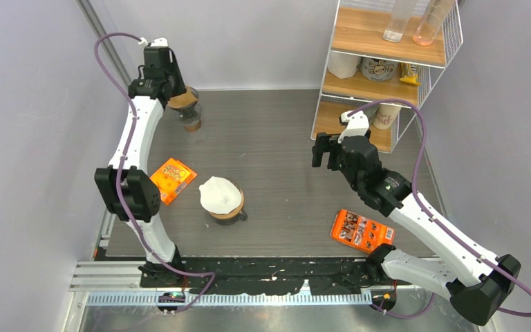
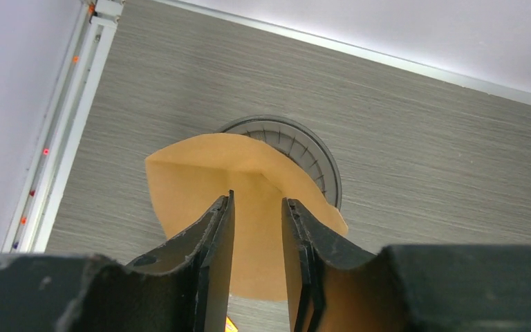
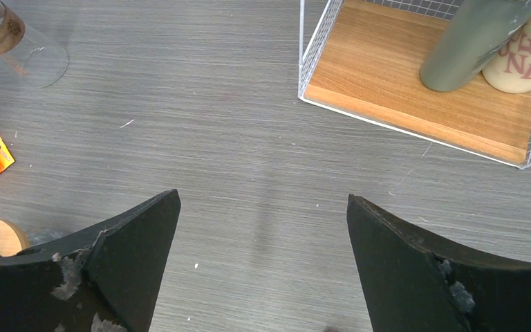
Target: Place the coffee filter in the dripper
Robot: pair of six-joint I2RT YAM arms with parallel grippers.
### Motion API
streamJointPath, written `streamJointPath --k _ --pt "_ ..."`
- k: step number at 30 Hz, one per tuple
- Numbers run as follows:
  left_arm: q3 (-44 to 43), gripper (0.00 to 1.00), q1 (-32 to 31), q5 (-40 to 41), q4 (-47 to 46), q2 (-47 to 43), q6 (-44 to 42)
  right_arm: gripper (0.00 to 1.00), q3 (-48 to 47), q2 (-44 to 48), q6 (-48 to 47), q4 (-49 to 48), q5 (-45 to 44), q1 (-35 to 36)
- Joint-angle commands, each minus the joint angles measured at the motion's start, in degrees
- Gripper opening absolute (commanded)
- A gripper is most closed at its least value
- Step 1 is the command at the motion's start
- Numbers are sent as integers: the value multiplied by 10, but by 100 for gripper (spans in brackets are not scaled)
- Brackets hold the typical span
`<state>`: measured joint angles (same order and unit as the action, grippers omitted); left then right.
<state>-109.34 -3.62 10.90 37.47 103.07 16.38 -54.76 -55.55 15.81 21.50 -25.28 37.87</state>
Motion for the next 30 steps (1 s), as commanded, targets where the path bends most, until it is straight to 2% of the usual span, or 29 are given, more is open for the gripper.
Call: streamJointPath --k 1,15,22,30 --pt "-25 35 -1 2 -26 31 16 97 -16 2 3 -16 -18 -1" --pt "-82 32 1 24 18 105 40 97 -14 -4 3 -12 -35 -2" --pt "-91 37 4 6 28 117 55 97 -14 -4 2 -10 -39 -3" --pt "-97 38 5 -2 43 132 48 97 -12 -4 2 -10 -41 -3"
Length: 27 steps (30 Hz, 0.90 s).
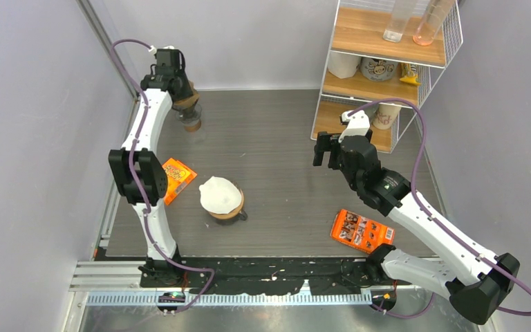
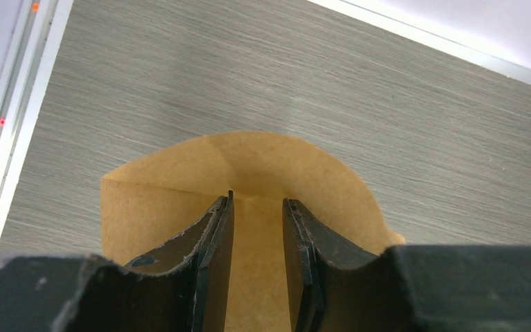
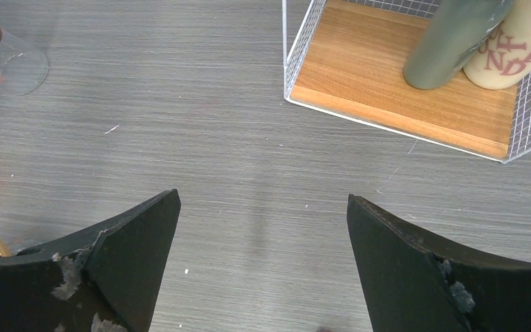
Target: Place the coffee filter in the dripper
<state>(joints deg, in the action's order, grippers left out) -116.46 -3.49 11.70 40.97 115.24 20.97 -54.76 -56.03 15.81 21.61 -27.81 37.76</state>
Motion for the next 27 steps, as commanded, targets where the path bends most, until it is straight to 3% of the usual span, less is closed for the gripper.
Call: streamJointPath --k 1,13,27 --pt "-28 37 4 -11 13 13 -1 97 -12 1 3 -11 -15 -2" --pt "-37 41 4 -20 35 23 -24 97 -12 -4 4 -11 -11 -2" --pt "-57 56 4 -33 55 32 -46 97 -11 -3 3 -11 -12 -3"
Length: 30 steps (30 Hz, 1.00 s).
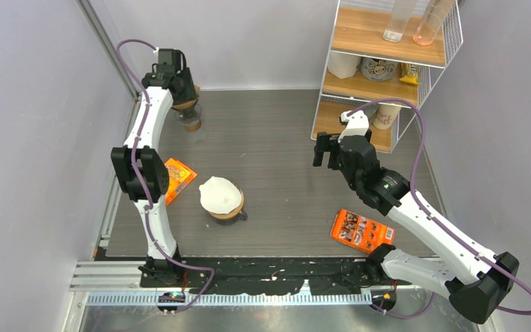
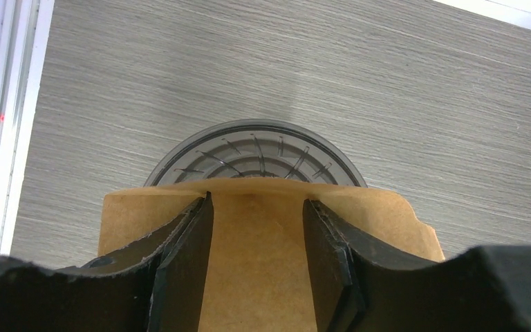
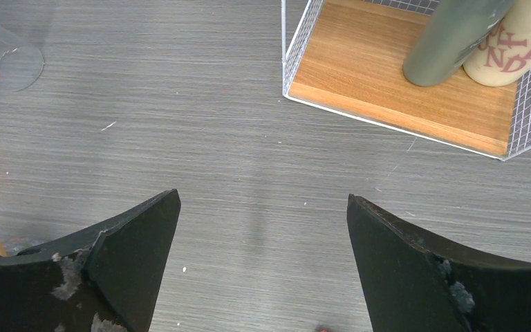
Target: Place the coffee filter in the dripper
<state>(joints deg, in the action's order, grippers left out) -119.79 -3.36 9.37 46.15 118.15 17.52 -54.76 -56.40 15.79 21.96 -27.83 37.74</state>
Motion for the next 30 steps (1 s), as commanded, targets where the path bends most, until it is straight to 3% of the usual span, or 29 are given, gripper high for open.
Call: streamJointPath --k 1,12,30 --pt "-24 57 2 -9 4 3 -12 97 -11 0 3 -15 -11 -3" --pt "-28 61 3 -11 5 11 -12 97 -16 -7 -1 -15 -8 -3" --pt "-51 55 2 -9 33 32 -33 97 -18 -12 -1 -15 -4 -4"
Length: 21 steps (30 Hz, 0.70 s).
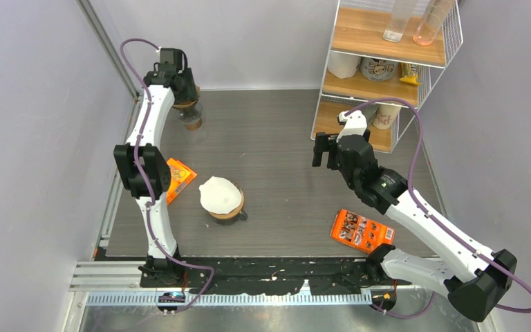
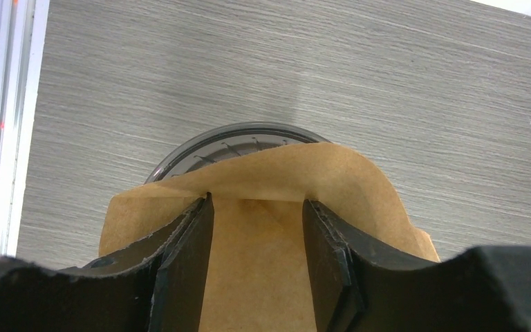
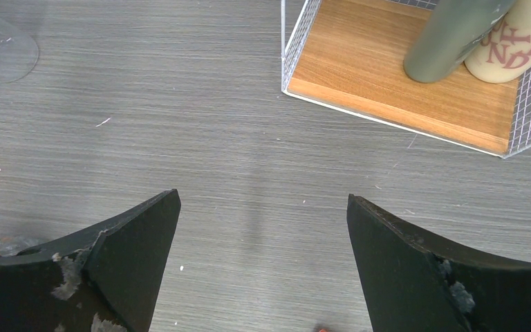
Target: Place the coffee filter in the dripper
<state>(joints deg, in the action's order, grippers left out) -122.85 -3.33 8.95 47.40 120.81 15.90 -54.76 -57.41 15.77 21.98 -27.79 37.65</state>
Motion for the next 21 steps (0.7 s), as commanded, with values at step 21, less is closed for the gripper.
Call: streamJointPath --k 21 --pt "-57 42 2 -24 49 45 -42 97 -19 -12 1 -15 -1 -4"
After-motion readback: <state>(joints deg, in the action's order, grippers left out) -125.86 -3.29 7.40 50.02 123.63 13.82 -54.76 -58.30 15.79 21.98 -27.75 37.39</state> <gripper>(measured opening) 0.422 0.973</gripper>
